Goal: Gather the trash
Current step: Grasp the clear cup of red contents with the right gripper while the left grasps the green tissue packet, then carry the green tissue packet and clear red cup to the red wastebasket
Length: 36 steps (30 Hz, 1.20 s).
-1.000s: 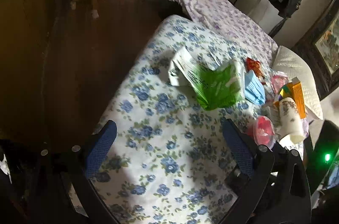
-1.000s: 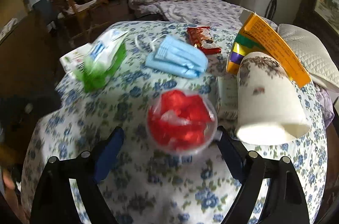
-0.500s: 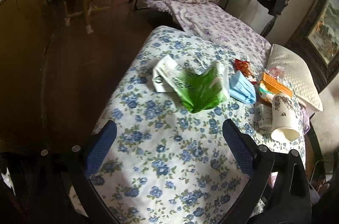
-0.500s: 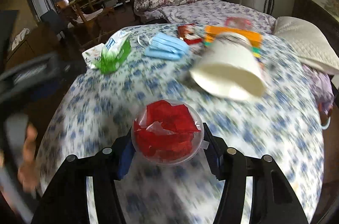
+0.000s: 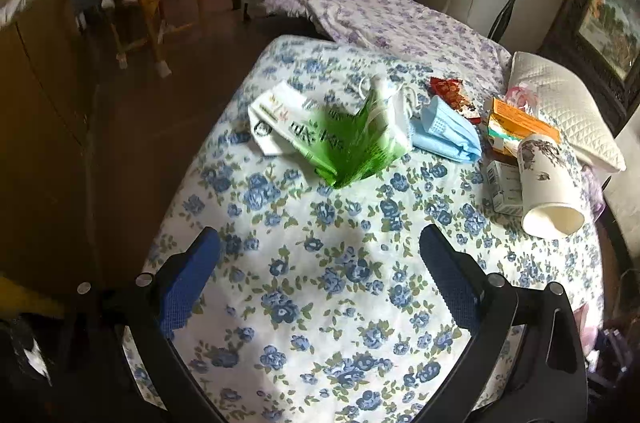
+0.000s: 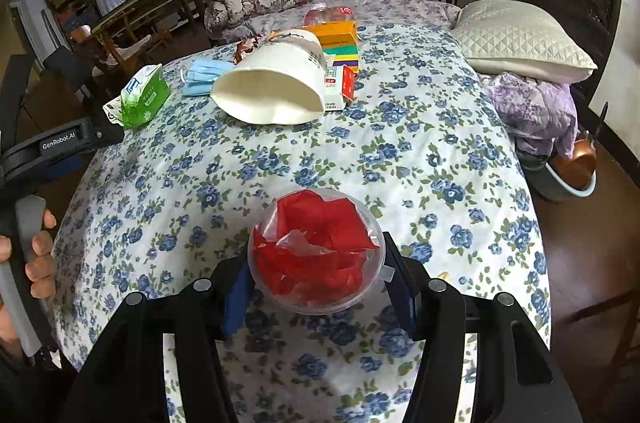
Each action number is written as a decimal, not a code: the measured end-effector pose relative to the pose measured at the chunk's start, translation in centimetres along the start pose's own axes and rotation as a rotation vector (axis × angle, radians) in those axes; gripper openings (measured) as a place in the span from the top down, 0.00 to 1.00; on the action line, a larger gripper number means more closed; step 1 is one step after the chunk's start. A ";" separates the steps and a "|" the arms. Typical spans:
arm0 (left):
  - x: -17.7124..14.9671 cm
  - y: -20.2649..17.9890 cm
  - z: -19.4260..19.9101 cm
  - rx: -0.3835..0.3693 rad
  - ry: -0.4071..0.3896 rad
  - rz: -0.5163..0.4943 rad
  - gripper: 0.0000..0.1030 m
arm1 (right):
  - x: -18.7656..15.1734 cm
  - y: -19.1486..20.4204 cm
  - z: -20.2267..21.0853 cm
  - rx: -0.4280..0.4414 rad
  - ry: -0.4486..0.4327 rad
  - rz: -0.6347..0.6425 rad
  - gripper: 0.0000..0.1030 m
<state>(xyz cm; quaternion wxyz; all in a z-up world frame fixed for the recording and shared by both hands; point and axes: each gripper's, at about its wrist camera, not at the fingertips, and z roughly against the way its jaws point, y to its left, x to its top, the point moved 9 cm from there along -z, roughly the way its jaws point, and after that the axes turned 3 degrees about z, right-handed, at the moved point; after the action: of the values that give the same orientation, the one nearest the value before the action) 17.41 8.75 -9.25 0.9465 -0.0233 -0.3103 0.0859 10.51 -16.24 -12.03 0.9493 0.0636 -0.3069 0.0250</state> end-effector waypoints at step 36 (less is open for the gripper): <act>1.4 -3.2 -0.2 0.085 -0.095 -0.169 0.79 | 0.1 -0.2 -0.9 -0.023 -0.001 0.024 0.12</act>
<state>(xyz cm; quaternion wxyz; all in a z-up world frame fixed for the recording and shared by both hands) 19.10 5.90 -8.23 0.9348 0.0472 -0.3516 0.0197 11.10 -16.36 -12.70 0.9495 0.0488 -0.3081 0.0326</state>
